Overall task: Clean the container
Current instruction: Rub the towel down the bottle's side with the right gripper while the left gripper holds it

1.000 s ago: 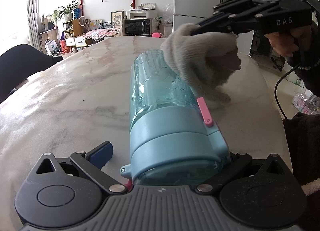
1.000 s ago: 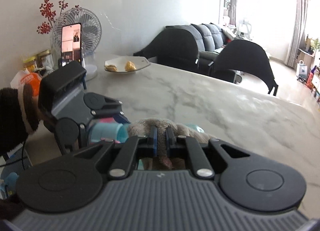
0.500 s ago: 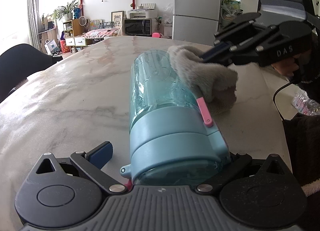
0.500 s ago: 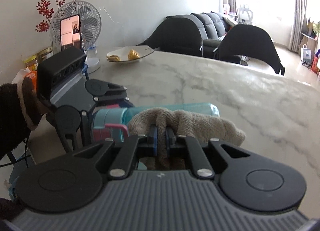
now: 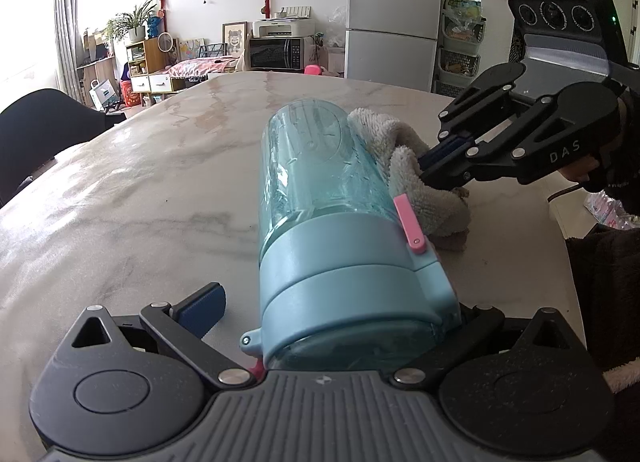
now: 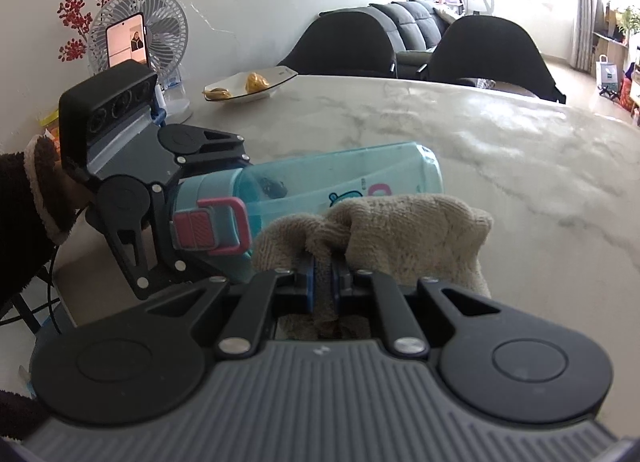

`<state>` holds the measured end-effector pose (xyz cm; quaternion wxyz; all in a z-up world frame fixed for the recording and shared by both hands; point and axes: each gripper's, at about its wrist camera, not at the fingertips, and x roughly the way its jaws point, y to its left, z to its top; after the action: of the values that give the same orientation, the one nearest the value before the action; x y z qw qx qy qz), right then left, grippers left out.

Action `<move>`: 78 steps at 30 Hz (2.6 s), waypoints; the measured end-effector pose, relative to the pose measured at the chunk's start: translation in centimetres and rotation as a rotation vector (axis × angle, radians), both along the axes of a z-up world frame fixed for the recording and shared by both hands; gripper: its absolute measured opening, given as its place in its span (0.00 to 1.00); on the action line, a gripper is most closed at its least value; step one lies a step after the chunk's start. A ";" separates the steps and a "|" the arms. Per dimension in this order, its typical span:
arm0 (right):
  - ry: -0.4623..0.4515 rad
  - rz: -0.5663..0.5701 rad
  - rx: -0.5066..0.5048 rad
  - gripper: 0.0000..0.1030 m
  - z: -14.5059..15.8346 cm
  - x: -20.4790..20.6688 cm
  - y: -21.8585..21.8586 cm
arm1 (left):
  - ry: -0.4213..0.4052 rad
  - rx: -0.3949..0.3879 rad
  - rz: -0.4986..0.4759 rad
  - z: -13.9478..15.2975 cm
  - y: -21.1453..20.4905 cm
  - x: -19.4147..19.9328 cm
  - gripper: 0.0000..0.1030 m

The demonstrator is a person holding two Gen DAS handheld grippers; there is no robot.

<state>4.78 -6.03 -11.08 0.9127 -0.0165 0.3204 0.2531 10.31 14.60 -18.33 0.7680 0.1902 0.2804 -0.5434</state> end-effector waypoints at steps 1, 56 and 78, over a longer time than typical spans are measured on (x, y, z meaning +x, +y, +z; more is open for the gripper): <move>-0.001 -0.003 -0.001 0.08 0.1 0.0 -0.1 | 0.000 0.000 0.000 0.0 0.0 0.0 1.00; -0.055 -0.159 0.051 0.32 -0.8 -1.0 -1.0 | -0.001 0.001 0.000 0.1 -0.1 -0.2 1.00; -0.304 -0.106 -0.053 0.13 1.9 1.1 3.7 | -0.001 0.001 -0.001 0.1 0.0 -0.2 1.00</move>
<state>5.91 -2.29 -9.18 0.9620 -0.0615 0.1856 0.1908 10.10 14.64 -18.25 0.7679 0.1911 0.2802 -0.5433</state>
